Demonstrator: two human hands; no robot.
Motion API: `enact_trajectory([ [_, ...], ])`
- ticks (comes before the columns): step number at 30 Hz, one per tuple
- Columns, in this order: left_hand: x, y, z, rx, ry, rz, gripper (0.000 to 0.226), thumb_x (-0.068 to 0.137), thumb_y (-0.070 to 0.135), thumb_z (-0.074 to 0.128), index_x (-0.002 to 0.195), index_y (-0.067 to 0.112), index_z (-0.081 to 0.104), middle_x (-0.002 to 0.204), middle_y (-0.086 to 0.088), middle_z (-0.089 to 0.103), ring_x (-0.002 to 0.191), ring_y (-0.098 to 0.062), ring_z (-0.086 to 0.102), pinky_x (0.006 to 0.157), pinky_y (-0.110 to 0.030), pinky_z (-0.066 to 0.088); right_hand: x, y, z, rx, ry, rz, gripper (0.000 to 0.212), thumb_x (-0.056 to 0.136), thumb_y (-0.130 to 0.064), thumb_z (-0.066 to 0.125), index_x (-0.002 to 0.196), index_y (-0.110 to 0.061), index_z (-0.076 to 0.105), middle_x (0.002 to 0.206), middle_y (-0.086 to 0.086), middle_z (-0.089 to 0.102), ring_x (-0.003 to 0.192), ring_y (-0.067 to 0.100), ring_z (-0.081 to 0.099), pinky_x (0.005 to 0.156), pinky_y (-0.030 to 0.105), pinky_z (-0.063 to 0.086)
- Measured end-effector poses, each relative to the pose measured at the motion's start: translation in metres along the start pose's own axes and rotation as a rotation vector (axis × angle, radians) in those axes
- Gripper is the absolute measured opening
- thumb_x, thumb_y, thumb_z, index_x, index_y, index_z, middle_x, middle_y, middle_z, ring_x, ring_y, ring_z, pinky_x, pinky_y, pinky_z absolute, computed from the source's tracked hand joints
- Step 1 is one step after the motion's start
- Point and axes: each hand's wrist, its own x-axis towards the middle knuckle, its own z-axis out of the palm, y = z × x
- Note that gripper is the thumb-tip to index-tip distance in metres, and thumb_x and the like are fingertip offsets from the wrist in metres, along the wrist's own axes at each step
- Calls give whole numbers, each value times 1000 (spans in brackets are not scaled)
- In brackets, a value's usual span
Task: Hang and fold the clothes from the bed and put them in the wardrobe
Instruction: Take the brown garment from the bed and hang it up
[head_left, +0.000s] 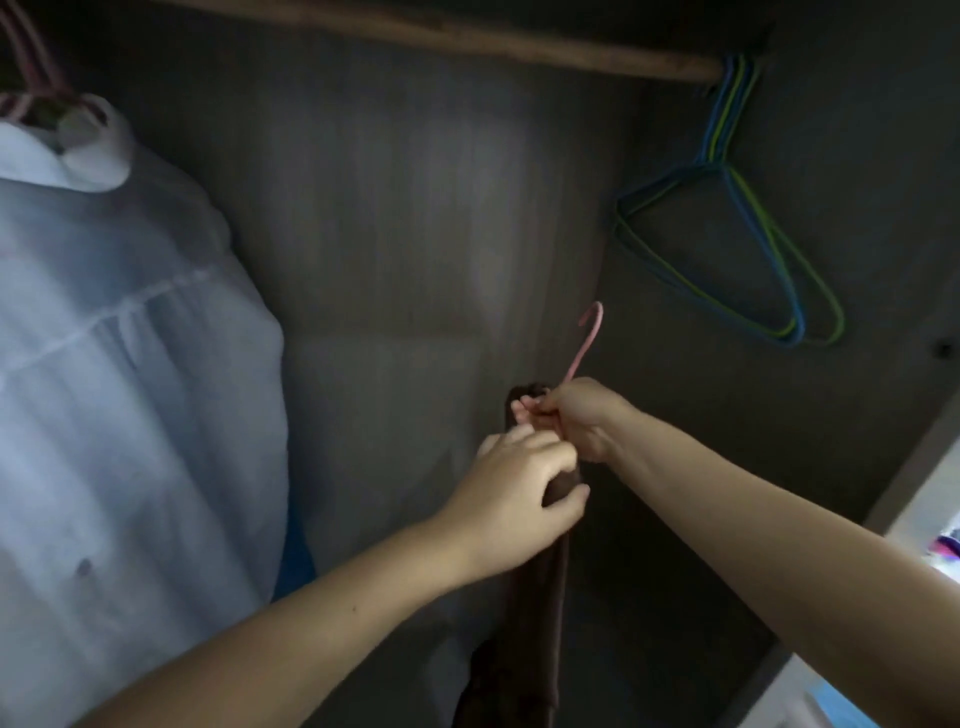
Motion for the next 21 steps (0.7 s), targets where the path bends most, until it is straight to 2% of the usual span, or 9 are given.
enact_trajectory([
  [2, -11, 4, -2, 133, -6, 41, 20, 87, 37, 58, 78, 25, 45, 86, 14, 38, 89, -5, 36, 85, -27, 33, 7, 0, 7, 53, -41, 60, 36, 99, 11, 21, 76, 2, 47, 75, 14, 52, 67, 20, 52, 47, 23, 51],
  [4, -22, -1, -6, 64, -23, -218, 34, 87, 42, 62, 110, 19, 51, 114, 9, 39, 113, -11, 40, 96, -28, 34, 11, -9, 17, 94, -83, 70, 36, 98, 13, 19, 77, 3, 47, 77, 15, 51, 68, 21, 51, 42, 25, 51],
  [7, -34, -7, -18, -249, -130, -655, 81, 90, 37, 61, 152, 17, 12, 147, 11, 18, 135, -7, 26, 103, -19, 30, 8, -23, 40, 182, -166, -3, 31, 95, 16, 17, 97, 6, 46, 82, 16, 49, 78, 25, 57, 65, 26, 56],
  [9, -38, -9, -22, -200, -56, -671, 48, 94, 22, 55, 137, 7, 41, 130, 1, 51, 121, -14, 51, 90, -14, 40, 4, -24, 55, 155, -259, -34, 31, 96, 16, 22, 119, 3, 39, 86, 18, 50, 99, 31, 62, 90, 34, 49],
  [10, -40, -9, -28, -135, 68, -675, 28, 95, 17, 52, 120, 6, 53, 110, 2, 60, 105, -17, 59, 76, -9, 40, -1, -22, 63, -1, -305, -79, 27, 97, 12, 28, 119, 4, 42, 87, 19, 53, 97, 29, 64, 88, 33, 51],
  [12, -40, -14, -50, -63, 264, -722, 9, 94, 11, 50, 98, 7, 57, 86, 2, 57, 84, -17, 57, 60, -11, 33, -6, -16, 75, -587, -315, -329, 16, 97, -3, 45, 103, 6, 57, 93, 23, 62, 83, 24, 64, 78, 30, 52],
  [15, -38, -27, -92, 30, 347, -736, 14, 93, 9, 50, 80, 14, 49, 70, 7, 50, 70, -14, 49, 56, -15, 31, -5, -7, 92, -1151, -121, -888, 33, 95, -29, 52, 118, -8, 61, 121, 15, 60, 113, 27, 55, 98, 35, 42],
  [18, -33, -34, -124, 166, 342, -680, 32, 92, 10, 51, 66, 23, 37, 60, 8, 42, 54, -5, 41, 49, -12, 31, -8, -7, 125, -900, -239, -749, 53, 91, -48, 54, 124, -7, 51, 123, 12, 57, 118, 25, 52, 105, 38, 39],
  [21, -24, -43, -158, 281, 329, -629, 34, 91, 13, 50, 65, 24, 32, 60, 6, 43, 53, -7, 43, 46, -17, 31, -7, -24, 176, -746, -322, -671, 30, 93, -34, 56, 78, -9, 48, 74, 5, 52, 71, 18, 52, 71, 29, 43],
])
